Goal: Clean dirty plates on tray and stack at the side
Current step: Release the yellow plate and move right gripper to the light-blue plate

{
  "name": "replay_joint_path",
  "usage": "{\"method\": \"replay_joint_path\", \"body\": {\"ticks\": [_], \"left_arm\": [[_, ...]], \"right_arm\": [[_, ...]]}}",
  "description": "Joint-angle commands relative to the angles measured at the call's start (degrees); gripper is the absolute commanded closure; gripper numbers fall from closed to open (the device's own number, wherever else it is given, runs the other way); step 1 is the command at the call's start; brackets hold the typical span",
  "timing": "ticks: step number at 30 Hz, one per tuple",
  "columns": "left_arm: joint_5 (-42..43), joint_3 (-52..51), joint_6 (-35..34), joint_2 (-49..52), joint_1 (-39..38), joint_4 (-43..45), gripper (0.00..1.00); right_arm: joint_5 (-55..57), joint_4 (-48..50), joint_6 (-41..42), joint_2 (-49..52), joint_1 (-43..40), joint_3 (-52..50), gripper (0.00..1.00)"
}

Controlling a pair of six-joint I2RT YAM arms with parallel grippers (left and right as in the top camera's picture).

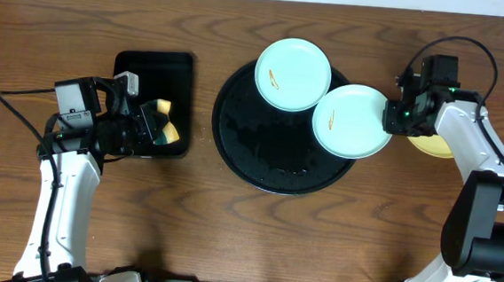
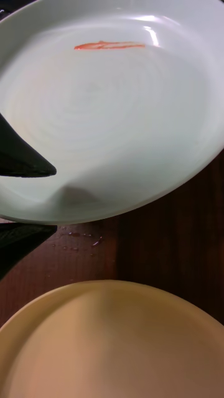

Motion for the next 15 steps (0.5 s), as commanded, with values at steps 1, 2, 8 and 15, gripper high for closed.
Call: {"method": "replay_joint_path", "body": {"ticks": [1, 2, 8, 15], "left_arm": [[0.35, -0.09, 1.01, 0.35, 0.24, -0.09, 0.92], [0.35, -0.09, 0.98, 0.35, 0.24, -0.09, 0.92], [0.35, -0.09, 0.98, 0.35, 0.24, -0.07, 0.92], [0.35, -0.09, 0.98, 0.35, 0.24, -0.02, 0.92]], "right_arm": [[-0.68, 1.68, 0.61, 0.92, -0.11, -2.51, 0.78], [-0.7, 2.23, 0.61, 0.92, -0.11, -2.99, 0.78], [-0.68, 4.02, 0.61, 0.52, -0.11, -3.65, 0.99], [-0.68, -0.96, 0.7, -8.52, -0.02, 0.09, 0.99]]}}
